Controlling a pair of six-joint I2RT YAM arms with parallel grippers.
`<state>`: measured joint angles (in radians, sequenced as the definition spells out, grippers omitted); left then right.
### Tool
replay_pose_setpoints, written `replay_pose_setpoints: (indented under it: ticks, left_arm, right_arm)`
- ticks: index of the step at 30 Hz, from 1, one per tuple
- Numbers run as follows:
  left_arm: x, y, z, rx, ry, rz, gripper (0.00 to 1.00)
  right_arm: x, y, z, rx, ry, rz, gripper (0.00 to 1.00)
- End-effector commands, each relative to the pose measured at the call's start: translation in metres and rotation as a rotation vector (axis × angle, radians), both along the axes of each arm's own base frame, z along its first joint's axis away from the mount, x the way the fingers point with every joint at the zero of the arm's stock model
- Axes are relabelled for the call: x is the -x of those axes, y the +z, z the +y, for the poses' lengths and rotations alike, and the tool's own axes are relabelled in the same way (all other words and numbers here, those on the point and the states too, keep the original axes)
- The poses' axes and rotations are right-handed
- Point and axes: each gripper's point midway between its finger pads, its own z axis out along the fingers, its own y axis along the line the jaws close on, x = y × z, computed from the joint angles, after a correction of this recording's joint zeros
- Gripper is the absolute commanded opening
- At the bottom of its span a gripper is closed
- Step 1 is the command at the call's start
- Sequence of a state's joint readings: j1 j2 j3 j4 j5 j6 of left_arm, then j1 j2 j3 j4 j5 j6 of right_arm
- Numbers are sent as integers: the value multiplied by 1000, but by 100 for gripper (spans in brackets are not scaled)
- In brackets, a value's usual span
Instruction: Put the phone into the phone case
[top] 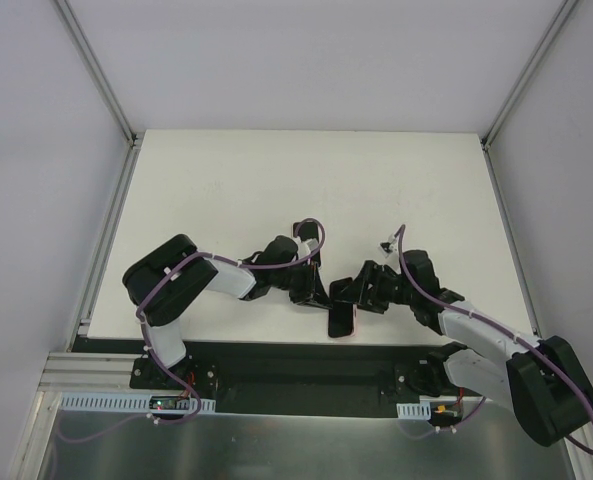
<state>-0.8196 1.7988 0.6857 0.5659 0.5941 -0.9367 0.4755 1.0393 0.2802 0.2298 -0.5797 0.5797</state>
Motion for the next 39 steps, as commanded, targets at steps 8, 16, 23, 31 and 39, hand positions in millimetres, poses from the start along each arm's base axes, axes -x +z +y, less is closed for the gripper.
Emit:
replay_pose_setpoints:
  ticks: [8, 16, 23, 31, 39]
  left_arm:
    - [4, 1, -3, -5, -8, -23, 18]
    - [-2, 24, 5, -29, 25, -104, 41]
    - [-16, 50, 24, -115, 70, -235, 66]
    - [-45, 121, 83, -171, 286, -534, 99]
    - [-19, 160, 105, 18, 172, -679, 95]
  right_arm:
    - [8, -17, -24, 215, 50, -18, 35]
    - [-1, -19, -18, 186, 91, -66, 6]
    - [-2, 0, -9, 117, 142, -113, 1]
    - [5, 64, 10, -70, 252, -197, 1]
    - [11, 127, 19, -180, 344, -318, 2]
